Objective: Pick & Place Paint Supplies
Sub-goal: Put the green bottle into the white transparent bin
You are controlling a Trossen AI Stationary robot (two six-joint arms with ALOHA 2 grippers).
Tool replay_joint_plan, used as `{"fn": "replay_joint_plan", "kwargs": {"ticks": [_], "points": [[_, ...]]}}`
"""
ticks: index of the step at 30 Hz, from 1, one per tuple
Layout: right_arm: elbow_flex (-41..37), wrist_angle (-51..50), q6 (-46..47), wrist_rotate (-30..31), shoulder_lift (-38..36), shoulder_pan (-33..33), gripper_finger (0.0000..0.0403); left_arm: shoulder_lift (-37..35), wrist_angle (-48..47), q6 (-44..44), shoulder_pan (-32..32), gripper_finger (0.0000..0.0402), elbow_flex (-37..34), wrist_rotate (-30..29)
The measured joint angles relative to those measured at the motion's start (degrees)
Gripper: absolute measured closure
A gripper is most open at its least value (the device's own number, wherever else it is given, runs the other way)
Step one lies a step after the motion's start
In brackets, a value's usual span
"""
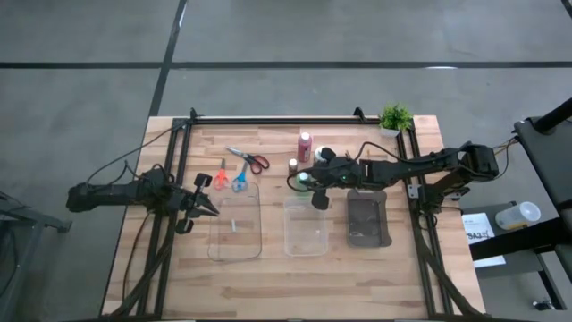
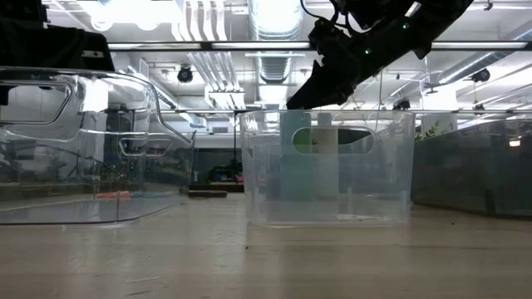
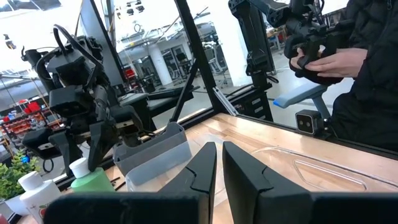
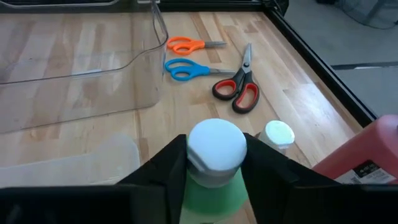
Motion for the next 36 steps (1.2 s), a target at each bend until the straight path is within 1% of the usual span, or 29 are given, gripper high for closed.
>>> {"fn": "replay_joint_plan", "kwargs": {"ticks": [2, 8, 12, 16, 26, 31, 36], "points": [[0.0, 0.0, -0.2, 0.0, 0.0, 0.0, 0.029, 0.0, 0.0, 0.0, 0.0, 0.0366, 0.0, 0.0], [0.0, 0.0, -0.2, 0.0, 0.0, 0.0, 0.029, 0.0, 0.0, 0.0, 0.0, 0.0366, 0.0, 0.0], [0.2, -0.2, -0.2, 0.0, 0.0, 0.0, 0.0281, 0.0, 0.0, 0.0, 0.0, 0.0366, 0.0, 0.0], [0.8, -0.5, -0.4, -0.2, 0.0, 0.1, 0.0289, 0.0, 0.0, 0.0, 0.0, 0.0366, 0.0, 0.0], [2.4, -0.3, -0.2, -0.4, -0.2, 0.4, 0.0289, 0.0, 0.0, 0.0, 0.0, 0.0366, 0.0, 0.0], [3.3, -0.5, -0.6, -0.4, -3.1, 0.9, 0.0289, 0.0, 0.0, 0.0, 0.0, 0.0366, 0.0, 0.0], [3.5, -1.2, -0.7, -0.4, -9.1, 2.1, 0.0289, 0.0, 0.0, 0.0, 0.0, 0.0366, 0.0, 0.0]]}}
